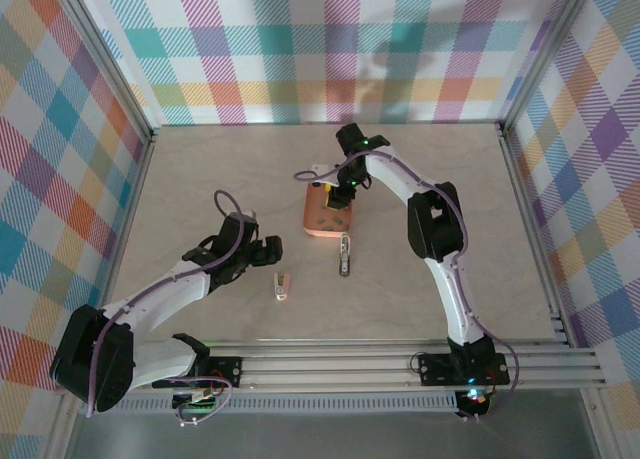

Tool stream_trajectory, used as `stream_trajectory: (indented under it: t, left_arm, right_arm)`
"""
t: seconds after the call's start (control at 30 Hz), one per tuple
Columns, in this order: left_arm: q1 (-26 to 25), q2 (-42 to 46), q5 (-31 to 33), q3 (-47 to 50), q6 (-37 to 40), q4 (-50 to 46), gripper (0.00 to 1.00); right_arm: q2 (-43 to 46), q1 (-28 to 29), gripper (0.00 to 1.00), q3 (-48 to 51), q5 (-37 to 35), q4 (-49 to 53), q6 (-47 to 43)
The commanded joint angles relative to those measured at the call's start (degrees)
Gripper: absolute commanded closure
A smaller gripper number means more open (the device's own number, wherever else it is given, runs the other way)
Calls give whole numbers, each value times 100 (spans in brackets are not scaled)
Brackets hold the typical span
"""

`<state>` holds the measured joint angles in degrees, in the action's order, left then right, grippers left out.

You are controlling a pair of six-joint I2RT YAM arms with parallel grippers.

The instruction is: Load the staples into the stapler

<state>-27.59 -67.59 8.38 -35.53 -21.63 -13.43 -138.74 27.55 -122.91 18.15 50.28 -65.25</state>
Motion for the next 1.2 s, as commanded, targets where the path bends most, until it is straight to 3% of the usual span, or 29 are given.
stream_trajectory:
  t: [0.0, 0.7, 1.0, 1.17]
  left_arm:
    - [52, -68, -58, -173, 23, -54, 5]
    - [52, -227, -62, -244, -17, -27, 5]
    - [53, -269, -71, -222, -11, -1, 5]
    - [52, -296, -74, -231, -8, 15, 5]
  right_arm:
    - [-163, 24, 52, -265, 318, 228, -348]
    - [-665, 109, 55, -648, 265, 480, -330]
    - [-859, 154, 59, -813, 155, 646, -392]
    - [-951, 163, 66, -892, 57, 752, -400]
